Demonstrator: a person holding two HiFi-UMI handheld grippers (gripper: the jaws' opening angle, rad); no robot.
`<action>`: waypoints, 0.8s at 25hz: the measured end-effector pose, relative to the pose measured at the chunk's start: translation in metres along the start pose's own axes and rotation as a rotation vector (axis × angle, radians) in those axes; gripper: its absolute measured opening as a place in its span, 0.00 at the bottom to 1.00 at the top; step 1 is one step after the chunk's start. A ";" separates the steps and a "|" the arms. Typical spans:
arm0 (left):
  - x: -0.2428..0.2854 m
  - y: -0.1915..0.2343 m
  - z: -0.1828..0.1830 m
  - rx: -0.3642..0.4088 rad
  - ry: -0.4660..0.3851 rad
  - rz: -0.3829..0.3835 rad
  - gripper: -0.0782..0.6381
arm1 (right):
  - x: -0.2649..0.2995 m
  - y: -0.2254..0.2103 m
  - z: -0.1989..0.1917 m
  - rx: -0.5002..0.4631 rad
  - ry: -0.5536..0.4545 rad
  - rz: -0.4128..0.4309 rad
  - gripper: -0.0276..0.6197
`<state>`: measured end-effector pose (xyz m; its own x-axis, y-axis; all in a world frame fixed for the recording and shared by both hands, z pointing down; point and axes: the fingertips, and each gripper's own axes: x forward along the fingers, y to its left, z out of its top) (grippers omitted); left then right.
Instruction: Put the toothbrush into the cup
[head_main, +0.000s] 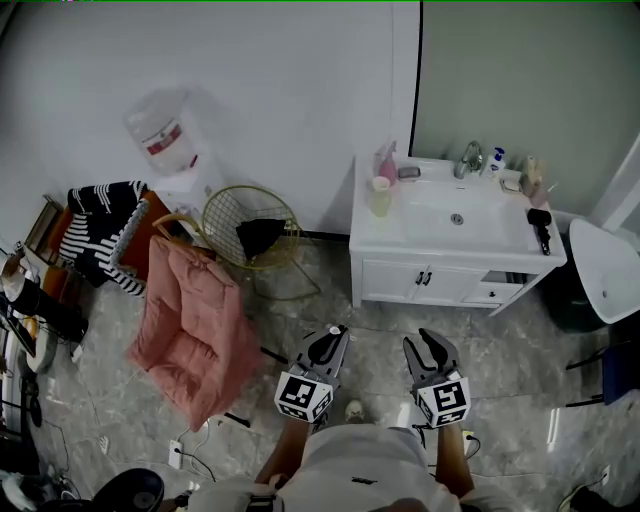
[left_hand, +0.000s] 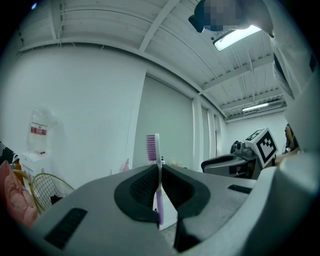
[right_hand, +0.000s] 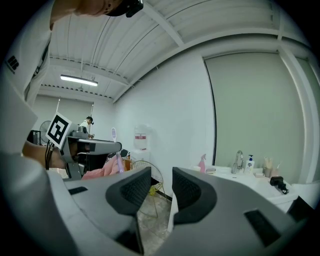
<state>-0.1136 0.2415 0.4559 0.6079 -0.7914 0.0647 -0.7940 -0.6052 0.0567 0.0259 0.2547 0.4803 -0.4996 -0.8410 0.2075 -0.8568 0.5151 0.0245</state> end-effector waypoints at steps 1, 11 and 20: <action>0.003 0.004 0.000 0.001 -0.001 -0.006 0.17 | 0.004 -0.001 0.001 0.001 -0.001 -0.005 0.27; 0.031 0.030 -0.004 -0.001 0.001 -0.038 0.17 | 0.041 -0.009 0.004 0.001 -0.001 -0.024 0.27; 0.059 0.045 -0.004 0.000 0.002 -0.021 0.17 | 0.065 -0.030 0.003 0.007 0.008 -0.004 0.27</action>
<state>-0.1135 0.1679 0.4659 0.6247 -0.7781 0.0650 -0.7808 -0.6220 0.0582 0.0190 0.1847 0.4905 -0.4954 -0.8417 0.2148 -0.8595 0.5107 0.0188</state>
